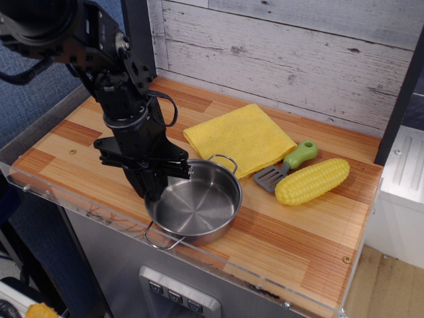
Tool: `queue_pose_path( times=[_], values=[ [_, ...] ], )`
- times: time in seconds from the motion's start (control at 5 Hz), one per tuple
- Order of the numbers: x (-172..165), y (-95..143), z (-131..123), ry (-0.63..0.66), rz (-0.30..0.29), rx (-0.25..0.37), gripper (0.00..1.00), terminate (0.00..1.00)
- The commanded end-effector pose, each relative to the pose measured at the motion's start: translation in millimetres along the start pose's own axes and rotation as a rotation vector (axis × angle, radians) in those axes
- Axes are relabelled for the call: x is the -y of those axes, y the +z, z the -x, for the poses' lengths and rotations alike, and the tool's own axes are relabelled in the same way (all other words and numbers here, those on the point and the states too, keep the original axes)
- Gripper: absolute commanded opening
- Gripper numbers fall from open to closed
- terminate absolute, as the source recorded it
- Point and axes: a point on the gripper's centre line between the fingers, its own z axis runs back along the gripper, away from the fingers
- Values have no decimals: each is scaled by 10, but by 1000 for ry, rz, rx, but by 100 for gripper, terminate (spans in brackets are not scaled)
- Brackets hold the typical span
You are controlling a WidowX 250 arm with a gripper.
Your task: Put the pot to the left of the napkin.
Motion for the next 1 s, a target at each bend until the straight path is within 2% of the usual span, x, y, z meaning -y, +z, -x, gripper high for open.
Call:
queue_pose_path(
  times=[0.0,0.2,0.4,0.6,0.8],
  values=[
    [45,134,-74,-5,7,39,0,0],
    [173,452,-191,-19,36,51,0,0],
    [260,751,-275,-35,41,71,0,0],
    [182,976,-361,9,31,101,0,0],
    [9,1090,-540,65,17,125,0,0]
  ],
)
